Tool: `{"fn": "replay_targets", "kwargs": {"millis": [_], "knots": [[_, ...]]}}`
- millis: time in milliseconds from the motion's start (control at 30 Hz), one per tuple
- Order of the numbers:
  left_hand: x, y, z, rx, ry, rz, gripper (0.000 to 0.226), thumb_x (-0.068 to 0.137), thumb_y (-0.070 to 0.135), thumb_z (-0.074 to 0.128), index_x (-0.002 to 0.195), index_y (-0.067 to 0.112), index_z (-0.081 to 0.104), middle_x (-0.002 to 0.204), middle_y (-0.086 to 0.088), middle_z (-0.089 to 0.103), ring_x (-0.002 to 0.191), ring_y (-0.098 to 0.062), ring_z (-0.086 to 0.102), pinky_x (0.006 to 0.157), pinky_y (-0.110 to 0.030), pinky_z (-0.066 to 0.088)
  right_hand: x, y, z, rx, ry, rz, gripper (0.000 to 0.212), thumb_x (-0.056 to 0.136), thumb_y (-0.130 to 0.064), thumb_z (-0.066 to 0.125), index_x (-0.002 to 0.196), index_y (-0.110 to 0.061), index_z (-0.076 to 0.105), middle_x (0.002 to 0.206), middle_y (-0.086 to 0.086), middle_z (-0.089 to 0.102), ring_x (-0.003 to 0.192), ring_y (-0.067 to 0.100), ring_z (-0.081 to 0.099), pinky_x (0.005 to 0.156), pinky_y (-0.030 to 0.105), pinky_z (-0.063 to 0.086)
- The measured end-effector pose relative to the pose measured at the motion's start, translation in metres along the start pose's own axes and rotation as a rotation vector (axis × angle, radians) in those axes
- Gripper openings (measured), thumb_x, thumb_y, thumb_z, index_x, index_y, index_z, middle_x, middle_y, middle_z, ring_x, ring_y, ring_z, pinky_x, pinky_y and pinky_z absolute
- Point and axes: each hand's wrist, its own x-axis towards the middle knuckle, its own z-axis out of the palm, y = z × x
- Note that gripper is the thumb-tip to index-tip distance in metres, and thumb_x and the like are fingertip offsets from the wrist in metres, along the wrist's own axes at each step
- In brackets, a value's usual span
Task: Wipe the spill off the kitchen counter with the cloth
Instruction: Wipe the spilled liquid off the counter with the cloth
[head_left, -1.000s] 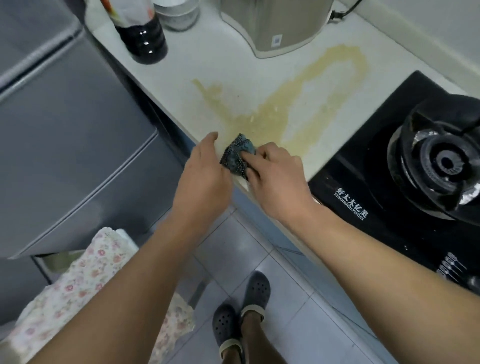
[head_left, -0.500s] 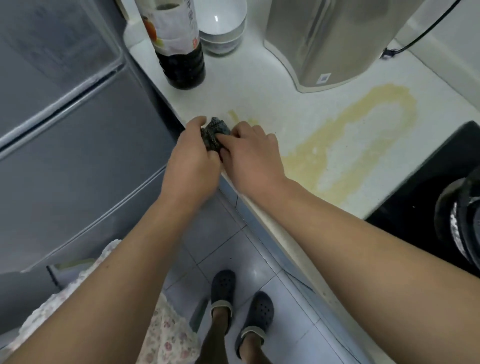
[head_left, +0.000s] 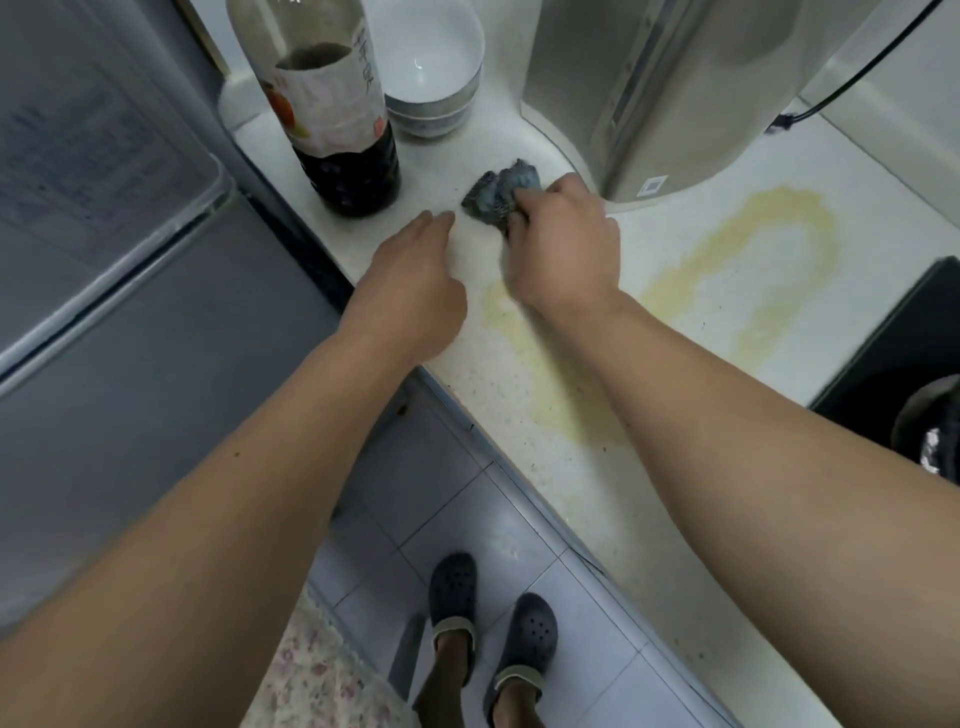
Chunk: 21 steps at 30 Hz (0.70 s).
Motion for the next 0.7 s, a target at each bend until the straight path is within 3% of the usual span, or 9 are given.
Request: {"fn": "replay_targets", "kwargs": {"millis": [67, 133, 233, 367, 533, 700], "knots": [[0.001, 0.002, -0.004, 0.024, -0.015, -0.046, 0.075, 0.101, 0.008, 0.045, 0.166, 0.017, 0.009, 0.166, -0.010, 0.030, 0.151, -0.027, 0.028, 0.120, -0.036, 0.029, -0.001, 0.007, -0.002, -0.008, 0.023, 0.042, 0.024, 0.100, -0.030, 0.050, 0.109, -0.021, 0.072, 0.111, 0.009, 0.057, 0.098, 0.038, 0.059, 0.074, 0.040, 0.039], [-0.002, 0.000, -0.008, 0.003, 0.017, -0.083, 0.079, 0.099, 0.008, 0.046, 0.166, 0.020, 0.005, 0.152, -0.013, 0.048, 0.135, -0.031, 0.048, 0.105, -0.041, 0.044, -0.013, 0.001, -0.004, -0.033, 0.003, -0.012, 0.026, 0.100, -0.029, 0.051, 0.113, -0.019, 0.071, 0.111, 0.009, 0.057, 0.098, 0.037, 0.057, 0.074, 0.039, 0.033], [-0.008, -0.005, -0.013, -0.031, 0.030, -0.097, 0.080, 0.100, 0.008, 0.048, 0.166, 0.020, 0.004, 0.156, -0.008, 0.048, 0.133, -0.030, 0.052, 0.102, -0.037, 0.042, -0.054, -0.010, -0.004, -0.008, -0.065, -0.197, 0.029, 0.099, -0.032, 0.056, 0.121, -0.023, 0.072, 0.109, 0.006, 0.059, 0.094, 0.033, 0.056, 0.074, 0.037, 0.027], [-0.017, -0.005, -0.014, -0.020, -0.013, -0.099, 0.080, 0.100, 0.009, 0.050, 0.166, 0.019, 0.005, 0.154, -0.010, 0.049, 0.135, -0.030, 0.050, 0.106, -0.043, 0.042, -0.095, -0.005, -0.010, 0.115, -0.131, -0.329, 0.030, 0.096, -0.029, 0.065, 0.124, -0.033, 0.074, 0.107, -0.001, 0.058, 0.094, 0.028, 0.055, 0.076, 0.035, 0.026], [-0.017, -0.002, -0.016, 0.025, -0.048, -0.092, 0.075, 0.099, 0.006, 0.044, 0.165, 0.017, 0.011, 0.148, -0.014, 0.052, 0.129, -0.033, 0.052, 0.102, -0.045, 0.044, -0.109, 0.033, -0.029, 0.134, -0.238, -0.492, 0.032, 0.098, -0.038, 0.056, 0.126, -0.040, 0.072, 0.109, -0.008, 0.057, 0.098, 0.021, 0.053, 0.083, 0.039, 0.032], [-0.011, 0.007, -0.020, 0.035, -0.055, -0.105, 0.067, 0.101, 0.012, 0.040, 0.163, 0.023, 0.018, 0.134, -0.012, 0.060, 0.110, -0.032, 0.057, 0.098, -0.049, 0.051, -0.076, 0.066, -0.044, 0.008, -0.206, -0.315, 0.036, 0.101, -0.041, 0.057, 0.136, -0.041, 0.064, 0.114, -0.001, 0.059, 0.103, 0.026, 0.055, 0.082, 0.038, 0.024]]}}
